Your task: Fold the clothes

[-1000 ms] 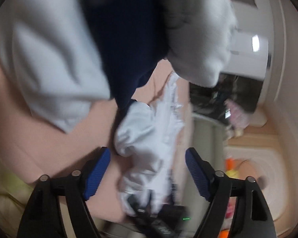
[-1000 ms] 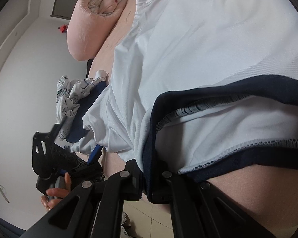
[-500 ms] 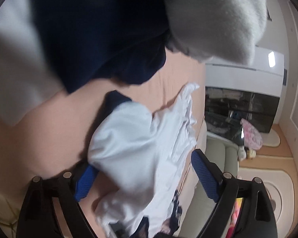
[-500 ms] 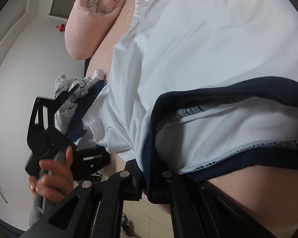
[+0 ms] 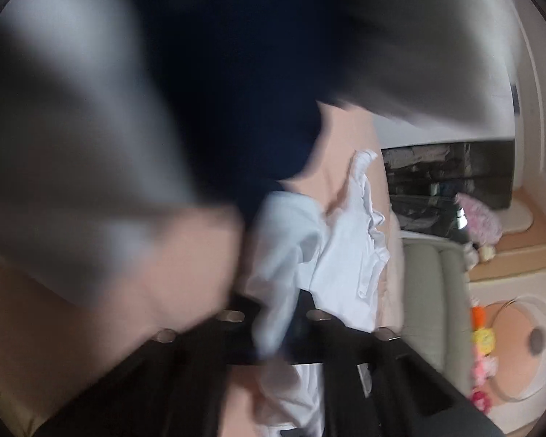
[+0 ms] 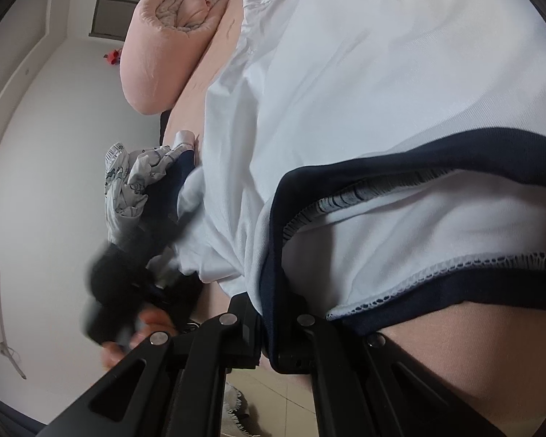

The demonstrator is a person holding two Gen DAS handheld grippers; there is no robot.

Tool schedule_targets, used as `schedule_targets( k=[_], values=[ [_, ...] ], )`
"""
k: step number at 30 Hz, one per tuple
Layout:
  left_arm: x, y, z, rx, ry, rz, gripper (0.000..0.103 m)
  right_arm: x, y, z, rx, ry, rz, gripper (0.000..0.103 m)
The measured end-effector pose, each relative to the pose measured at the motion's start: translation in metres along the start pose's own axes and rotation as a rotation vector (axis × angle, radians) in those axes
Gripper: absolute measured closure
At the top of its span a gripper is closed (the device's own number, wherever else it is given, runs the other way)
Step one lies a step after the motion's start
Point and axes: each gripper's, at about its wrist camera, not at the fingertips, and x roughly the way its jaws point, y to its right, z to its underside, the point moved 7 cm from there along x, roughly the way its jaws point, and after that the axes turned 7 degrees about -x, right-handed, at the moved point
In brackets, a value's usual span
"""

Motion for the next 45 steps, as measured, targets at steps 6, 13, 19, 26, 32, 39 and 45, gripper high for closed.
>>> schedule_targets(
  k=[6, 13, 19, 26, 32, 39, 45],
  values=[
    [-0.002, 0.016, 0.003, 0.184, 0.034, -0.101, 0.098, 0.007, -0.003, -0.008, 0.001, 0.004, 0.009, 0.103],
    [-0.019, 0.067, 0.034, 0.738, 0.228, -0.371, 0.098, -0.001, 0.013, -0.010, 0.001, 0.004, 0.008, 0.103],
    [-0.011, 0.114, 0.061, 1.143, 0.326, -0.493, 0.098, 0.000, 0.015, -0.010, 0.008, 0.002, 0.002, 0.103],
    [0.011, 0.142, 0.113, 1.822, 0.346, -0.657, 0.098, -0.002, 0.018, -0.009, 0.018, 0.002, -0.003, 0.103],
    [0.021, 0.135, 0.163, 2.188, 0.411, -0.700, 0.098, -0.001, 0.019, -0.007, 0.031, 0.005, -0.008, 0.103],
    [0.032, 0.128, 0.171, 2.105, 0.213, -0.630, 0.097, -0.018, 0.030, -0.003, 0.119, -0.005, -0.047, 0.101],
    [0.029, 0.123, 0.164, 2.048, 0.200, -0.640, 0.097, -0.075, 0.022, -0.013, -0.009, -0.017, 0.155, 0.073]
  ],
)
